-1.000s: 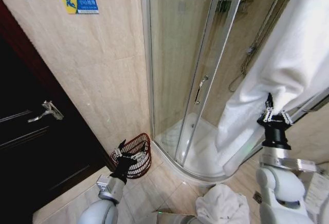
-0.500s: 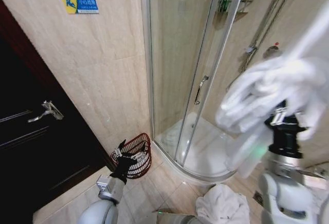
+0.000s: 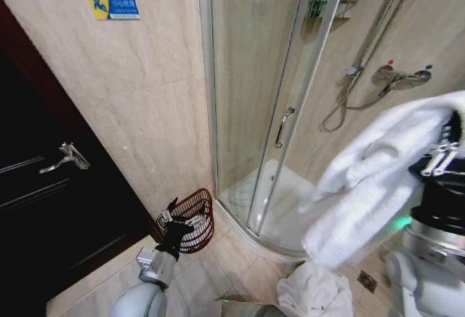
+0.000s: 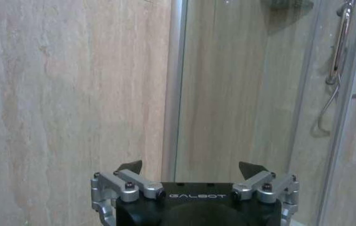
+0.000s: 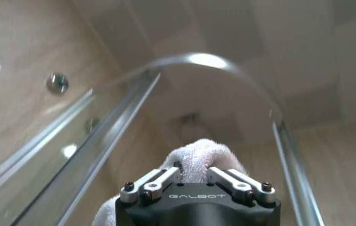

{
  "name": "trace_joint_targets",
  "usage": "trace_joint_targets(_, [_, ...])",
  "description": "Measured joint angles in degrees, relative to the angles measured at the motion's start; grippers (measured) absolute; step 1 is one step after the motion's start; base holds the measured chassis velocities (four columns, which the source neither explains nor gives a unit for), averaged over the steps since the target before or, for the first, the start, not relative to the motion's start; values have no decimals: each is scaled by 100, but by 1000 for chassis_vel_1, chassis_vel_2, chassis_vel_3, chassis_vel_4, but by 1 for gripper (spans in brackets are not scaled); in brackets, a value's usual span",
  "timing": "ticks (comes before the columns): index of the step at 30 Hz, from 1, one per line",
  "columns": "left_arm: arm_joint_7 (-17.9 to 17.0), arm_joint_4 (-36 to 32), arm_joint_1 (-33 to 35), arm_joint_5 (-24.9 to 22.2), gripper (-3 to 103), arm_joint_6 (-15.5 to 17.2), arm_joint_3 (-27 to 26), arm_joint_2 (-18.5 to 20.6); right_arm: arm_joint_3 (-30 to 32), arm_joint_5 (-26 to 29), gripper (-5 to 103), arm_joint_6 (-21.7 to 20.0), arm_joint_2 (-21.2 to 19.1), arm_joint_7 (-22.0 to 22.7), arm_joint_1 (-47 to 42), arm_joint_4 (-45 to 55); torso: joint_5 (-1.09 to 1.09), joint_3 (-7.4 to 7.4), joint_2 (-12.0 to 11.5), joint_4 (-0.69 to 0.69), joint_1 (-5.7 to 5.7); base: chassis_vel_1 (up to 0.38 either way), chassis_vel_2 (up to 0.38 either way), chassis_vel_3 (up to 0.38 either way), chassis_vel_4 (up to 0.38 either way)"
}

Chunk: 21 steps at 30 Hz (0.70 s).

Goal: Discard the used towel into the hamper.

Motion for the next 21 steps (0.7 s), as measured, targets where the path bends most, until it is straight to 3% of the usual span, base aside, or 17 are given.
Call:
trace_joint_targets(2, [0, 0, 0, 0, 100, 0, -1, 1, 292, 257, 6, -85, -296, 12, 76, 58, 11, 1, 0, 1, 0, 0, 0, 0, 0])
trace_joint_targets(8, [0, 0, 1, 0, 100, 0, 0, 0, 529, 696, 6, -102, -622, 22, 124, 72, 8, 0, 0, 1, 0, 0, 0, 0, 0])
trace_joint_targets(16, [0, 0, 0, 0, 100, 0, 0, 0, 433, 932, 6, -125, -634, 56, -11, 67, 6, 0, 0, 1, 0, 0, 0, 0, 0])
trace_joint_targets(21, [0, 0, 0, 0, 100, 0, 0, 1, 230, 1279, 6, -387, -230, 159, -358, 58, 8, 0, 0, -1, 0, 0, 0, 0, 0])
